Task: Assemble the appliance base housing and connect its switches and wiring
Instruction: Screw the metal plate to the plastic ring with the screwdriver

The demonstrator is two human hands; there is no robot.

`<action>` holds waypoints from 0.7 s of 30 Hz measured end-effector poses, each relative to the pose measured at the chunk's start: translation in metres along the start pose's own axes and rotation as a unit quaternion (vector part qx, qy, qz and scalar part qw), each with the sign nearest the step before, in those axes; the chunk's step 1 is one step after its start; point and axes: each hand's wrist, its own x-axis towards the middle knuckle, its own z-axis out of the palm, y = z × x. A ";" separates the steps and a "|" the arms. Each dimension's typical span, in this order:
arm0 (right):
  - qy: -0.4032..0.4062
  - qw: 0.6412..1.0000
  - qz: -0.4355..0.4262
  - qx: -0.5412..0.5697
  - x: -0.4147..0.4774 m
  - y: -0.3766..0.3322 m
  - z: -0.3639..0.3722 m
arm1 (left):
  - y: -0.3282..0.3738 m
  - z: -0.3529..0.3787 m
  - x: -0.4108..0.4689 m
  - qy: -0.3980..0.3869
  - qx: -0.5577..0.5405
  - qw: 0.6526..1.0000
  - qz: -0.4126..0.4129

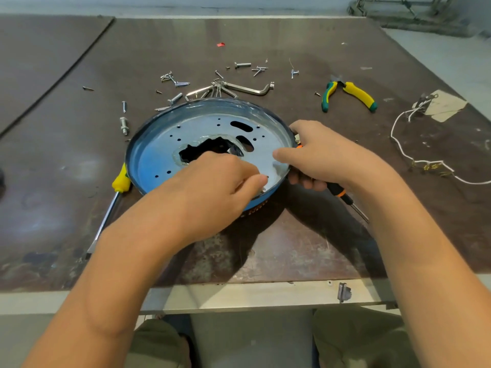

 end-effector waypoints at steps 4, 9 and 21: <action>0.040 0.998 0.009 0.056 0.002 0.005 0.003 | -0.002 -0.003 0.015 -0.002 0.023 1.000 0.014; 0.100 0.991 0.058 0.066 0.007 0.018 0.004 | 0.000 0.001 0.024 0.017 0.004 1.000 0.024; -0.004 0.980 -0.004 0.197 0.011 0.044 -0.001 | -0.001 0.002 0.025 0.006 -0.027 1.000 -0.014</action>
